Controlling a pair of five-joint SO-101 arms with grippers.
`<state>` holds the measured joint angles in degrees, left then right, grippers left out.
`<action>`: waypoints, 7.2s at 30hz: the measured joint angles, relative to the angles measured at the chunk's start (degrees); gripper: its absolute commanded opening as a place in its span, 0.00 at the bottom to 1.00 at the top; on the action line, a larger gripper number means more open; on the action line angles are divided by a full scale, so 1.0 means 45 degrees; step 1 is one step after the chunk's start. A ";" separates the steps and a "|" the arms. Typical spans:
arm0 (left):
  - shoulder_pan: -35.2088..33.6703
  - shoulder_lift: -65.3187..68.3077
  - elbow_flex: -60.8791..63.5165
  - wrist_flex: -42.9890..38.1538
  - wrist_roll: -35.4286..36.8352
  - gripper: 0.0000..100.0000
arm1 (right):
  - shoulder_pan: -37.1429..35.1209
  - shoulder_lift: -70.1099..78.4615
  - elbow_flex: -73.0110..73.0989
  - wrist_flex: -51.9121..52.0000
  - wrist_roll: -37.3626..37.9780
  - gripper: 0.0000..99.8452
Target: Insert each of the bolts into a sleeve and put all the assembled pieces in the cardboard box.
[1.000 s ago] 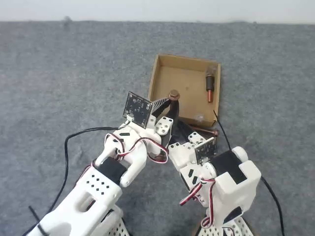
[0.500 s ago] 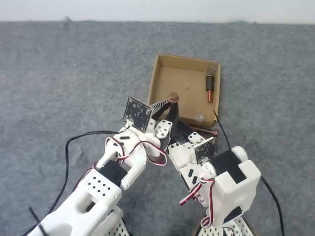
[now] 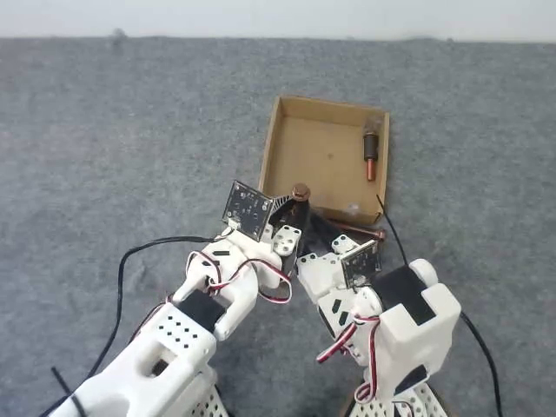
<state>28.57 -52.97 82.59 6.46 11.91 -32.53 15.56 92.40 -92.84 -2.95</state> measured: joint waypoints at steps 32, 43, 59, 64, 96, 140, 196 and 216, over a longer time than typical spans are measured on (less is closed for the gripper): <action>0.0020 0.0000 0.0684 0.0000 0.0000 0.02 | -0.0020 0.0000 0.0000 0.0078 0.0039 0.01; -0.0469 0.0020 0.0703 -0.0840 0.0293 0.13 | -0.0039 0.0000 0.0020 0.0078 0.0039 0.01; -0.0840 0.0000 0.1250 -0.0840 0.1368 0.21 | 0.0000 0.0000 0.0000 0.0137 0.0020 0.01; -0.0860 0.0000 0.1250 -0.0840 0.1368 0.21 | 0.0000 0.0000 0.0000 0.0137 0.0020 0.01; -0.5587 -1.1136 0.1231 0.8713 0.1407 0.01 | 0.0000 0.0000 0.0000 0.0137 0.0020 0.01; -1.0354 -1.1175 0.3223 1.0842 -0.2540 0.01 | 0.3477 -0.7639 -0.6056 1.4125 0.0020 0.01; -1.0452 -1.1175 0.3223 1.0842 -0.3673 0.02 | 0.4884 0.7013 -2.9871 3.7060 0.1856 0.14; -1.0452 -1.1175 0.3223 1.0842 -0.3673 0.02 | 0.4630 0.6994 -3.6435 4.2960 0.1895 0.01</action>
<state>-18.46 -103.25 97.10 55.25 -4.62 -11.69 47.03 -71.56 100.48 5.58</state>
